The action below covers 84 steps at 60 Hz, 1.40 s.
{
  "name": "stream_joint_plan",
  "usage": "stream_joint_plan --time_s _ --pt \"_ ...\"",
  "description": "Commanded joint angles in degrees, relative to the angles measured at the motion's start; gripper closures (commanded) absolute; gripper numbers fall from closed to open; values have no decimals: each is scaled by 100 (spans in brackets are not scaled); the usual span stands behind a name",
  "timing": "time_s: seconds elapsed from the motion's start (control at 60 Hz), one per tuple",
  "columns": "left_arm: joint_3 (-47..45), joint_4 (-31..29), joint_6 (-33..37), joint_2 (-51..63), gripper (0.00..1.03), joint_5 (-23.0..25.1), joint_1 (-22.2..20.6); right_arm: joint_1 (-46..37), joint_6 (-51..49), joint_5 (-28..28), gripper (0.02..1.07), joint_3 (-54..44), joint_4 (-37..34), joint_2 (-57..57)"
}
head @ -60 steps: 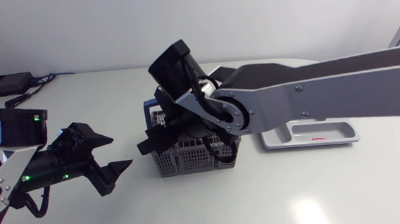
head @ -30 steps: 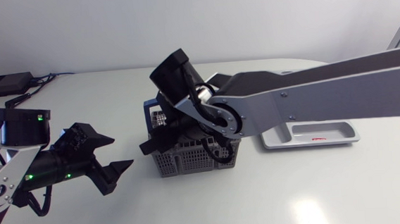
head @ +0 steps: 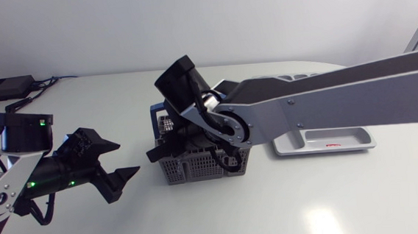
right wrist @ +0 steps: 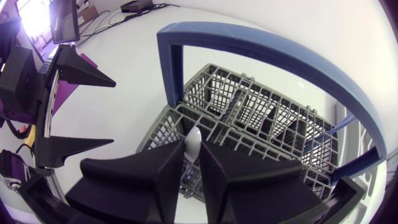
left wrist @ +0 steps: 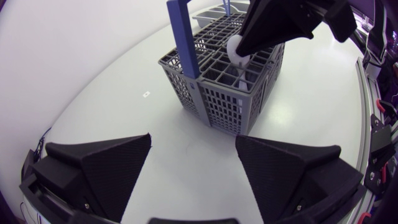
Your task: Unload the cutlery basket into the drawer organizer.
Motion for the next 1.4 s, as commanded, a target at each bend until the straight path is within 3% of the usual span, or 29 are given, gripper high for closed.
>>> stream_joint_plan --time_s 0.0,0.4,0.717,1.033,1.383 --pt "-164 87 0 100 8 46 42 -2 149 110 94 -170 56 74" --pt "-244 184 8 153 8 46 42 42 105 40 96 -337 205 -365" --pt "-296 254 -36 153 8 46 16 -152 132 -522 95 -487 293 -761" --pt "-279 254 -62 153 8 46 -28 -644 290 -1647 95 -293 -85 -805" --pt "-270 254 -97 162 8 46 -107 -565 255 -1797 95 -162 -410 -1112"
